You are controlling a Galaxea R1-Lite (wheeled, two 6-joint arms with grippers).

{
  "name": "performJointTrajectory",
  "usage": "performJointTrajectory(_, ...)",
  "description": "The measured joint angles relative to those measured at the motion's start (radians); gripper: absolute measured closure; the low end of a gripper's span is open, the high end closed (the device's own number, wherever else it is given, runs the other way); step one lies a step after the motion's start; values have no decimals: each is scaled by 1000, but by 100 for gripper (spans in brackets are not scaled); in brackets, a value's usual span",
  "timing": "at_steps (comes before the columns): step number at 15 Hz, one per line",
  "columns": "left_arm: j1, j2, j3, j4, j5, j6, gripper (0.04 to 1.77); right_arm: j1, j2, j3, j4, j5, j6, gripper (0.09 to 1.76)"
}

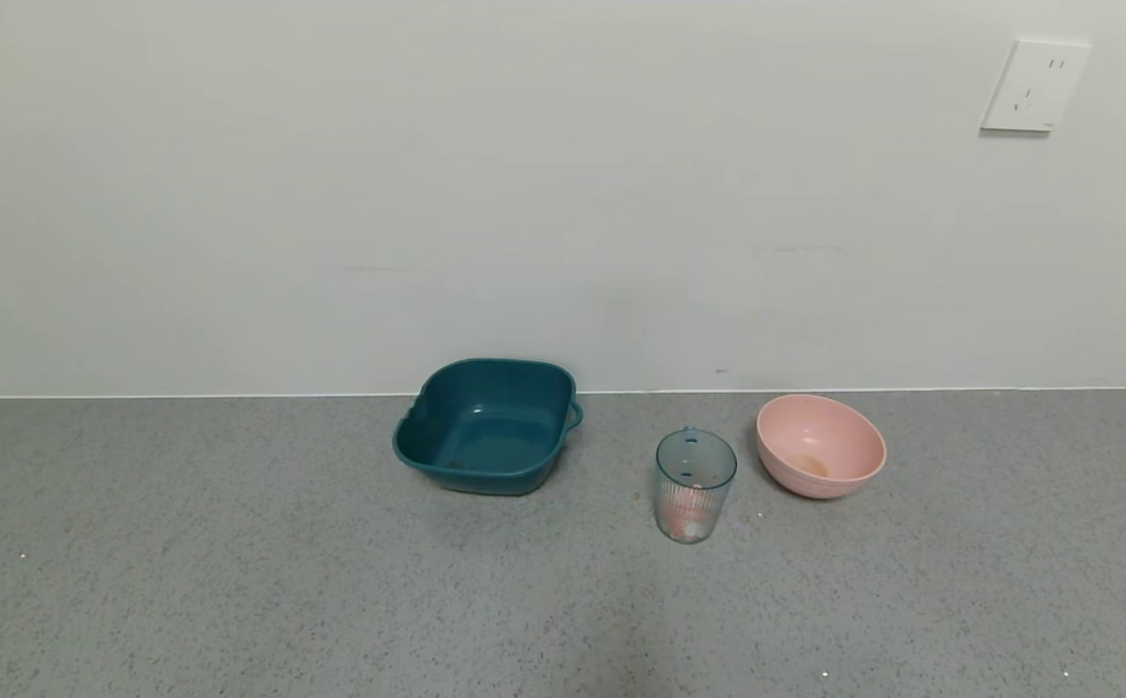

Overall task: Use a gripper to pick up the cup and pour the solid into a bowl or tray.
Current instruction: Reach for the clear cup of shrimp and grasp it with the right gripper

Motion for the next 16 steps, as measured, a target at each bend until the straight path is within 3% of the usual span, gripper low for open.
performJointTrajectory(7,0,0,0,0,0,0,9,0,0,-6,-13,0,3,14)
performJointTrajectory(12,0,0,0,0,0,0,9,3,29,-129,22,13,-7,14)
performJointTrajectory(16,0,0,0,0,0,0,9,3,172,-230,24,63,-8,14)
